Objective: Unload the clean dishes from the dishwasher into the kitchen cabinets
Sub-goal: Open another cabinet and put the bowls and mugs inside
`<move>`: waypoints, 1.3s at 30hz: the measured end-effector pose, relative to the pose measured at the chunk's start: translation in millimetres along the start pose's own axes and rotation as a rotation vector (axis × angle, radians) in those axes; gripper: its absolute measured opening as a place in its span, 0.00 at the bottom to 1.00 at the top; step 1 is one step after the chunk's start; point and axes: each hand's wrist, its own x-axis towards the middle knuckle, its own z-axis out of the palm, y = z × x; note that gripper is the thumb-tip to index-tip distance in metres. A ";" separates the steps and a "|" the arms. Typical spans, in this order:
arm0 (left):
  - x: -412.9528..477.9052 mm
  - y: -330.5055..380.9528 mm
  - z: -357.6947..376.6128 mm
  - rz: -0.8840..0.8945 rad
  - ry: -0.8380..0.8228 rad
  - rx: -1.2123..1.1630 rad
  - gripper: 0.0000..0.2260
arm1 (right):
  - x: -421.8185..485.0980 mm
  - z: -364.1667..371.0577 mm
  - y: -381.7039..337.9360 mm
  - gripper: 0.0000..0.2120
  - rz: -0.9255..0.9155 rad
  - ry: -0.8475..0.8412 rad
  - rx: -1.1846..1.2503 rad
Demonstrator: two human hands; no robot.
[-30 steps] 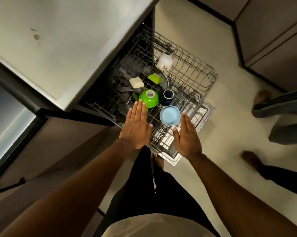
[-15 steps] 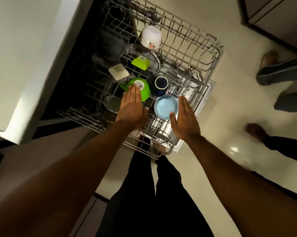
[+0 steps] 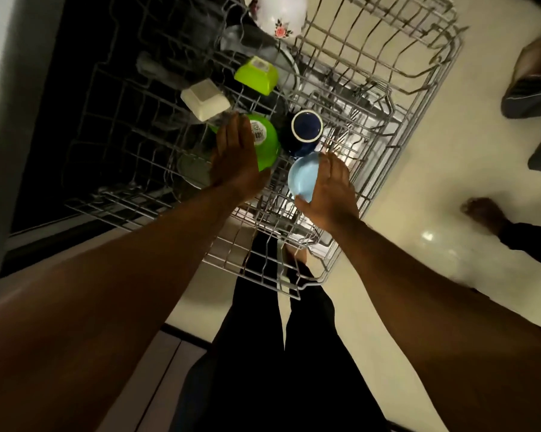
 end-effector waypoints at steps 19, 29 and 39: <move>-35.1 -9.6 -5.6 0.028 0.168 -0.177 0.47 | -18.5 -18.4 -8.5 0.47 -0.072 0.053 0.015; -123.5 -10.2 -39.4 -0.109 0.270 -0.149 0.48 | -68.0 -55.1 -27.1 0.48 -0.154 0.073 0.069; -266.9 4.3 -64.2 -0.236 0.475 -0.227 0.47 | -154.1 -103.5 -45.1 0.50 -0.340 0.126 0.049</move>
